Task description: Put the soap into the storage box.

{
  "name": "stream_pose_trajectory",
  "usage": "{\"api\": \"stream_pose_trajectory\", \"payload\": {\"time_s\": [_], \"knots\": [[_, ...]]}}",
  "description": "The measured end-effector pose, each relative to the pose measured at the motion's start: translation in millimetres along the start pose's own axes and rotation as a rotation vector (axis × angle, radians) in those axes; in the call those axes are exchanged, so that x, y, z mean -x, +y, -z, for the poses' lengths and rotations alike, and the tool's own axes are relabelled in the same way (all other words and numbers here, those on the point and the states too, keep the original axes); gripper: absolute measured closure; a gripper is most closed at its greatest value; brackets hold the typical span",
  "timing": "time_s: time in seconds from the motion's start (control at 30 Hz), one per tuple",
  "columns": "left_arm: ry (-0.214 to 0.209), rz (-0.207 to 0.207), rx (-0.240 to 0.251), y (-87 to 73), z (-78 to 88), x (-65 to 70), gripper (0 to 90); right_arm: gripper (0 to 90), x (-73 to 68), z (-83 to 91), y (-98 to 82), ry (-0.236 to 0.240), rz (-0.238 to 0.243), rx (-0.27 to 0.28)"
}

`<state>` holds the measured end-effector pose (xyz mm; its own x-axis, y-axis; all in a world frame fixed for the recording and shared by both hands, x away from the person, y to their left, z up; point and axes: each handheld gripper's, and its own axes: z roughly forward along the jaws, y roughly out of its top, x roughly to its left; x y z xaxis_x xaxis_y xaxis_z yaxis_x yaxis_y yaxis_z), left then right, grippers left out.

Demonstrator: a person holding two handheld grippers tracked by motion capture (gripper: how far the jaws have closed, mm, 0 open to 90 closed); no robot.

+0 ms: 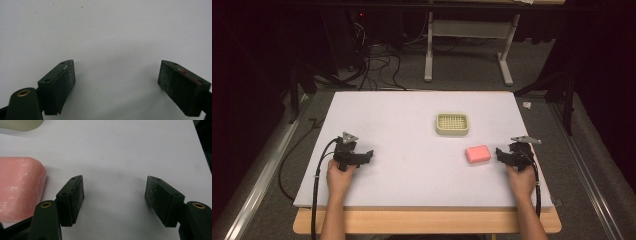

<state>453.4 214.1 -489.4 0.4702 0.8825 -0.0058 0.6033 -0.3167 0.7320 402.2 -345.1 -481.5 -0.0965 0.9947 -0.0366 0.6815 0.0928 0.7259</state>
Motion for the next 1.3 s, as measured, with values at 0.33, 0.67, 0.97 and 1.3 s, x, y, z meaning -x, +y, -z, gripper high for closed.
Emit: {"api": "stream_pose_trajectory", "payload": {"time_s": [0.33, 0.67, 0.97, 1.3], "knots": [[0.0, 0.0, 0.0, 0.0, 0.0, 0.1, 14.9, 31.7, -0.5, -0.1, -0.1, -0.008, 0.001, 0.002], [0.0, 0.0, 0.0, 0.0, 0.0, 0.0, 14.9, 31.5, 1.7, -0.6, 0.6, 0.004, -0.017, -0.006], [0.001, -0.001, 0.0, 0.1, 0.1, 0.2, 14.9, 28.4, 2.1, -0.4, 1.4, 0.013, -0.019, -0.014], [0.0, -0.001, 0.001, 0.0, 0.1, 0.2, 15.3, 18.7, 5.6, 2.5, 2.3, -0.021, -0.081, -0.042]]}}
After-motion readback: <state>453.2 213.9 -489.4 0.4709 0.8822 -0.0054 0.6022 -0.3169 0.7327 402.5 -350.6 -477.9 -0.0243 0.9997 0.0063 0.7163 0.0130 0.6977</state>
